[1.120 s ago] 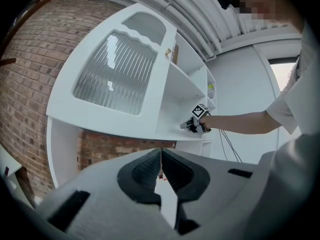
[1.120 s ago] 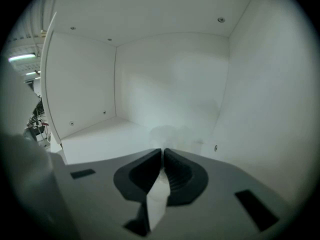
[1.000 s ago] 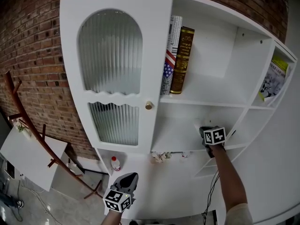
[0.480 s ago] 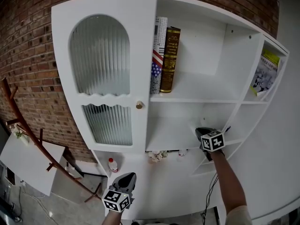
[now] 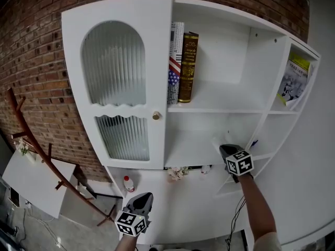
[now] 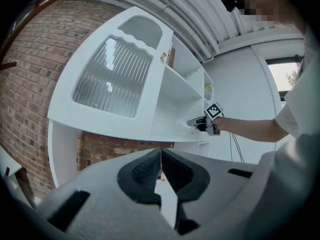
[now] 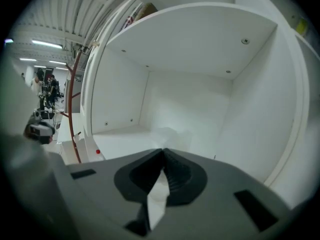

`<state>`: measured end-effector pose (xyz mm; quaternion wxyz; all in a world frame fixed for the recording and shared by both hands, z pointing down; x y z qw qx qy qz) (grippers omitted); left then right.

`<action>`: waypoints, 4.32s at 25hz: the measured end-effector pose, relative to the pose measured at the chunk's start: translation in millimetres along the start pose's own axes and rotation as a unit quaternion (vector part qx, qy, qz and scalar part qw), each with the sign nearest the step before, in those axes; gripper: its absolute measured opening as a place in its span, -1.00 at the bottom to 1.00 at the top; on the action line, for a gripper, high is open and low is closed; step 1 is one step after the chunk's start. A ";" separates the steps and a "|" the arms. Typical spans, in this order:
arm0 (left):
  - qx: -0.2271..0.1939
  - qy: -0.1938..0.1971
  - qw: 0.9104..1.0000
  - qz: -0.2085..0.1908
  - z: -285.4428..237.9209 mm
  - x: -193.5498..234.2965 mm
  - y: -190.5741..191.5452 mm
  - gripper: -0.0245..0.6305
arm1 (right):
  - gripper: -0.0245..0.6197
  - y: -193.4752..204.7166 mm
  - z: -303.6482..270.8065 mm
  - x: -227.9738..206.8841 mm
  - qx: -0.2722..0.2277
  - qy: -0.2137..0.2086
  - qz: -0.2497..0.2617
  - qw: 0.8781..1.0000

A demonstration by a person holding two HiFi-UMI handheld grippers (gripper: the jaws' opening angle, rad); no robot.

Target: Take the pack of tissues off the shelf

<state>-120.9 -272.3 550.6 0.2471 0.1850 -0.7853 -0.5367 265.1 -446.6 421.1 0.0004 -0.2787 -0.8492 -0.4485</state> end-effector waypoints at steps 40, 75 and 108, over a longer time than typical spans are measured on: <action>0.000 -0.014 1.000 0.002 19.9 4.5 2.9 -0.85 | -0.84 57.6 94.3 79.4 -0.098 -0.024 -0.002 0.995; -0.008 -0.036 0.999 0.004 34.4 13.5 6.7 -0.85 | -0.83 127.8 106.9 131.5 -0.154 -0.013 -0.041 0.987; -0.010 -0.038 0.999 0.005 23.8 9.2 1.7 -0.85 | -0.84 126.2 99.1 120.7 -0.155 -0.018 -0.050 0.986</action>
Point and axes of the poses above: the fingertips, and each gripper's own axes: z backward along the fingers, x to its left, y out of its underside, the point moved 8 cm from there along z, backward along the fingers, and after that the axes turned 15 degrees about x, right-handed, at the moved point
